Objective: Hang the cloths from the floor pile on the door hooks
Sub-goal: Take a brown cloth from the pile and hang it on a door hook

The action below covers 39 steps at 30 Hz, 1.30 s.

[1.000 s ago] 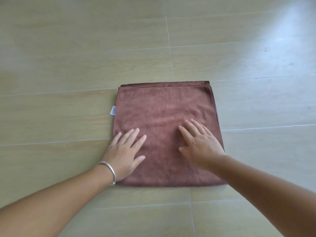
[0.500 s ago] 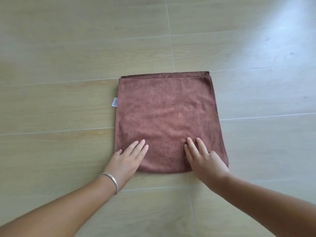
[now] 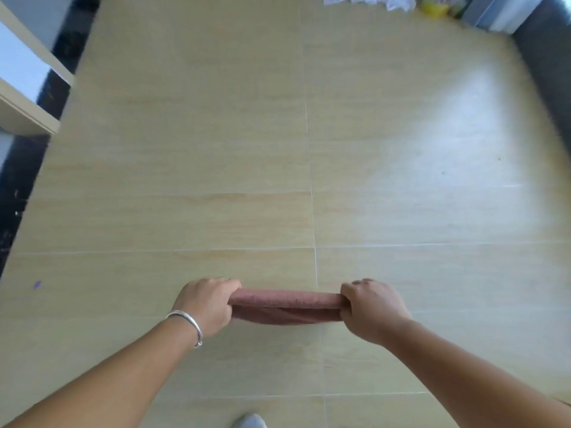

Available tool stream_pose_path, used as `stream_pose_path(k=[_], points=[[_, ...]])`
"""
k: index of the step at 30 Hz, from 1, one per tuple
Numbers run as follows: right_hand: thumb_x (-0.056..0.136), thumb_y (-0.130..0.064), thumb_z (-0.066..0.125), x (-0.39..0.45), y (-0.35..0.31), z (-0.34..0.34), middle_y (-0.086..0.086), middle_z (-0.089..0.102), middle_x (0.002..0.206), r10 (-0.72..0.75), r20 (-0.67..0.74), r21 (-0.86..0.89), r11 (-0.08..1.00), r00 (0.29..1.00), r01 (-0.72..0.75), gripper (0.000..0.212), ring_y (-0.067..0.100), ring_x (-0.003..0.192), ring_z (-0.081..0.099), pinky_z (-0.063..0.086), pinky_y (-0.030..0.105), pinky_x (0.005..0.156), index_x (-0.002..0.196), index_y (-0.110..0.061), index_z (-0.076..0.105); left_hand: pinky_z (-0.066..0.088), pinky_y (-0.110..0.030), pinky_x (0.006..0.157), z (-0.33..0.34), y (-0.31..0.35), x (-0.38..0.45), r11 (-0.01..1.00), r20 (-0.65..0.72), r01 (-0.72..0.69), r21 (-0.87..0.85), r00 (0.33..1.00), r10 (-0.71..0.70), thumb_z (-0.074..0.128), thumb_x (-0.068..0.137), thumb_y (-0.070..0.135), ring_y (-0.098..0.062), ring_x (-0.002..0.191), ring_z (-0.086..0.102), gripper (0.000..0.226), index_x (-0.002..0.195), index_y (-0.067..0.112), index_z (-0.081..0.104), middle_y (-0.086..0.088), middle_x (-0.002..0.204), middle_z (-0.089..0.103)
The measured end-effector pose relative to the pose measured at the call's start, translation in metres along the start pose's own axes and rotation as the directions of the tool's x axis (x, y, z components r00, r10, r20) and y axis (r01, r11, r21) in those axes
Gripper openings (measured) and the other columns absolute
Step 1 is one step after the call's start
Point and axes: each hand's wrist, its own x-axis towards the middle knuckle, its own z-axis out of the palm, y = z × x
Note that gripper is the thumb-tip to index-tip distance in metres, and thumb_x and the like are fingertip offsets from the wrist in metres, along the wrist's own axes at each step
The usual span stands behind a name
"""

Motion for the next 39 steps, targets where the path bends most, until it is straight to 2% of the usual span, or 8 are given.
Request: stream_pose_path(k=[6, 9, 13, 18, 25, 31, 35, 39], points=[[0.082, -0.013, 0.04, -0.076, -0.033, -0.177, -0.002, 0.065, 0.093, -0.01, 0.024, -0.034, 0.999, 1.0, 0.011, 0.028, 0.024, 0.089, 0.061, 0.041, 0.03, 0.064, 0.097, -0.027, 0.058, 0.033, -0.031, 0.062, -0.183, 0.003, -0.09, 0.996, -0.126, -0.085, -0.023, 0.989, 0.081, 0.045, 0.082, 0.052, -0.02, 0.09, 0.062, 0.026, 0.097, 0.033, 0.053, 0.011, 0.091, 0.066], [0.08, -0.008, 0.039, -0.126, -0.056, -0.275, -0.001, 0.066, 0.098, -0.028, 0.045, -0.085, 0.996, 0.999, 0.032, 0.039, 0.024, 0.089, 0.061, 0.04, 0.029, 0.064, 0.106, -0.03, 0.057, 0.036, -0.03, 0.066, -0.277, 0.007, -0.142, 0.999, -0.144, -0.047, 0.018, 0.988, 0.049, 0.048, 0.088, 0.048, -0.02, 0.093, 0.063, 0.025, 0.111, 0.037, 0.051, 0.012, 0.098, 0.068], [0.085, -0.013, 0.041, -0.185, -0.085, -0.402, 0.002, 0.063, 0.1, -0.051, 0.043, -0.131, 0.99, 0.998, 0.056, 0.034, 0.025, 0.089, 0.059, 0.038, 0.029, 0.063, 0.108, -0.028, 0.06, 0.034, -0.032, 0.062, -0.39, 0.011, -0.2, 0.994, -0.129, -0.048, 0.103, 0.99, 0.061, 0.043, 0.091, 0.036, -0.023, 0.09, 0.061, 0.017, 0.104, 0.035, 0.055, 0.007, 0.096, 0.068], [0.086, -0.017, 0.04, -0.255, -0.111, -0.555, 0.001, 0.061, 0.094, -0.034, -0.109, -0.166, 0.986, 0.993, 0.016, 0.032, 0.025, 0.086, 0.057, 0.039, 0.03, 0.065, 0.105, -0.027, 0.064, 0.045, -0.033, 0.068, -0.534, 0.026, -0.261, 0.997, -0.077, -0.065, 0.035, 0.995, 0.068, 0.037, 0.098, 0.041, -0.023, 0.082, 0.06, 0.026, 0.092, 0.028, 0.058, 0.007, 0.085, 0.064], [0.082, -0.009, 0.033, -0.345, -0.123, -0.704, -0.003, 0.052, 0.086, -0.032, -0.381, -0.172, 0.984, 0.924, -0.037, 0.045, 0.024, 0.085, 0.052, 0.041, 0.031, 0.066, 0.108, -0.03, 0.063, 0.032, -0.03, 0.056, -0.694, 0.053, -0.331, 0.991, -0.213, -0.131, -0.01, 0.969, 0.126, 0.037, 0.101, 0.042, -0.016, 0.06, 0.043, 0.042, 0.067, 0.019, 0.042, 0.004, 0.066, 0.048], [0.075, 0.001, 0.029, -0.407, -0.127, -0.8, -0.001, 0.062, 0.104, -0.059, -0.514, -0.093, 0.996, 0.856, 0.013, 0.055, 0.023, 0.097, 0.057, 0.052, 0.038, 0.084, 0.105, -0.027, 0.066, 0.042, -0.035, 0.06, -0.814, 0.078, -0.388, 0.971, -0.511, -0.082, 0.225, 0.839, 0.189, 0.041, 0.099, 0.044, -0.024, 0.064, 0.053, 0.047, 0.061, 0.016, 0.046, -0.01, 0.073, 0.056], [0.078, -0.001, 0.027, -0.437, -0.127, -0.843, -0.006, 0.059, 0.087, -0.037, -0.543, -0.084, 0.996, 0.839, -0.01, 0.048, 0.017, 0.083, 0.059, 0.05, 0.03, 0.067, 0.094, -0.03, 0.062, 0.049, -0.037, 0.069, -0.865, 0.087, -0.413, 0.966, -0.63, -0.036, 0.258, 0.752, 0.196, 0.045, 0.096, 0.049, -0.019, 0.076, 0.058, 0.04, 0.076, 0.021, 0.064, 0.001, 0.079, 0.061], [0.078, -0.004, 0.029, -0.449, -0.131, -0.871, -0.003, 0.057, 0.089, -0.025, -0.645, -0.103, 0.993, 0.764, -0.054, 0.047, 0.022, 0.083, 0.058, 0.045, 0.027, 0.062, 0.099, -0.029, 0.062, 0.047, -0.033, 0.067, -0.888, 0.097, -0.415, 0.945, -0.703, 0.092, 0.312, 0.691, 0.165, 0.04, 0.097, 0.052, -0.017, 0.078, 0.058, 0.038, 0.08, 0.027, 0.064, 0.007, 0.081, 0.062]])
